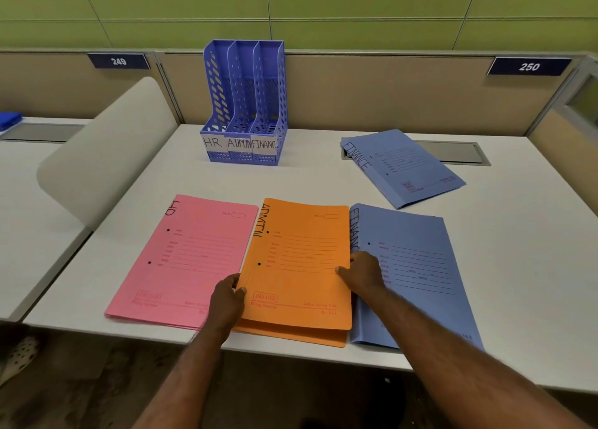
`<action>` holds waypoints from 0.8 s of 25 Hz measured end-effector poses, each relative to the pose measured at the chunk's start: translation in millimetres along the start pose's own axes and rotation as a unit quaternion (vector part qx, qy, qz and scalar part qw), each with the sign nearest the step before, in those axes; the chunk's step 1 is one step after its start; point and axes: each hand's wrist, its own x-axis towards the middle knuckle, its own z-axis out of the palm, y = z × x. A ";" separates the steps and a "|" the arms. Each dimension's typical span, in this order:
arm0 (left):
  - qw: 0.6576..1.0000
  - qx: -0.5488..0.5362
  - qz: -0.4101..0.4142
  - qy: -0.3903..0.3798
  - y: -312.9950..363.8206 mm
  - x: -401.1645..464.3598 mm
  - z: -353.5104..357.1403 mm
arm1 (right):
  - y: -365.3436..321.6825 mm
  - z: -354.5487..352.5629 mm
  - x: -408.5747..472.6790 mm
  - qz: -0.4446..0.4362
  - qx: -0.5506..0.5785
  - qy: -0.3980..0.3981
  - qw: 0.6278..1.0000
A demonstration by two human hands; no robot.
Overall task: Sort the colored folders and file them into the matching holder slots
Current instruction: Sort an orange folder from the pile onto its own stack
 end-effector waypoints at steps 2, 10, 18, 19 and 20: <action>1.000 0.005 -0.009 0.023 0.0 2.4 0.2 | -1.2 -4.0 1.0 -0.010 -0.014 0.010 1.000; 0.991 0.062 0.026 0.114 42.6 23.6 15.7 | 0.8 -31.5 23.9 -0.027 -0.038 0.054 0.997; 0.980 0.083 0.167 0.065 142.3 61.9 90.4 | 44.0 -108.1 90.4 -0.024 -0.023 0.107 0.994; 0.980 0.084 0.172 0.058 153.3 67.3 101.4 | 50.5 -117.7 99.2 -0.029 -0.018 0.109 0.993; 0.979 0.086 0.177 0.050 166.2 74.1 114.9 | 58.7 -129.0 110.4 -0.033 -0.013 0.116 0.993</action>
